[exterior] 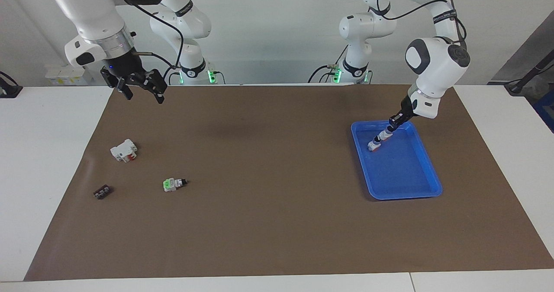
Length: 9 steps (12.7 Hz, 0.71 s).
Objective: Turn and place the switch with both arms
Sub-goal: 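Open the left gripper and withdraw it from the tray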
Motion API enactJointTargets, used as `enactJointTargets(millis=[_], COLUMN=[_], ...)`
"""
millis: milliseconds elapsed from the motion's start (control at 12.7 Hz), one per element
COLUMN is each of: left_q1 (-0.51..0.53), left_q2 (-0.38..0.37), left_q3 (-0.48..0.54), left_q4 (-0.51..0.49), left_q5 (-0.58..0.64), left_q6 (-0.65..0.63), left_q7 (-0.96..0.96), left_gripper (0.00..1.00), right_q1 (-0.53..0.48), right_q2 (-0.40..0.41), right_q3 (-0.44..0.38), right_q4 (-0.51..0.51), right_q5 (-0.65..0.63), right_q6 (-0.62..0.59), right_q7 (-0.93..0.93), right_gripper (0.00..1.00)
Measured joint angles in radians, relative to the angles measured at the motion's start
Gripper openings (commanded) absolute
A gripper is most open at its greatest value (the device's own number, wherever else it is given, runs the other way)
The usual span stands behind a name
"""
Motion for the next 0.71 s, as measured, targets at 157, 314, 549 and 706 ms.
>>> enactJointTargets(millis=[157, 314, 549, 706], left_q1=[0.000, 0.000, 0.000, 0.000], left_q2=[0.002, 0.001, -0.031, -0.079], left_q3=[-0.001, -0.001, 0.000, -0.001], left_q4=[0.001, 0.013, 0.064, 0.115], left_q5=[0.000, 0.000, 0.000, 0.001], left_q6=[0.009, 0.016, 0.015, -0.008], left_q7=[0.088, 0.154, 0.217, 0.312], left_gripper=[0.64, 0.71, 0.93, 0.98], right_q1=[0.082, 0.082, 0.077, 0.064], right_q2=[0.000, 0.000, -0.001, -0.007], right_q3=[-0.109, -0.131, -0.130, -0.130], right_q4=[-0.003, -0.003, -0.011, -0.027], right_q5=[0.000, 0.000, 0.000, 0.000], right_q6=[0.000, 0.000, 0.000, 0.000], right_q7=[-0.043, -0.102, -0.120, -0.120], right_gripper=[1.00, 1.00, 1.00, 1.00])
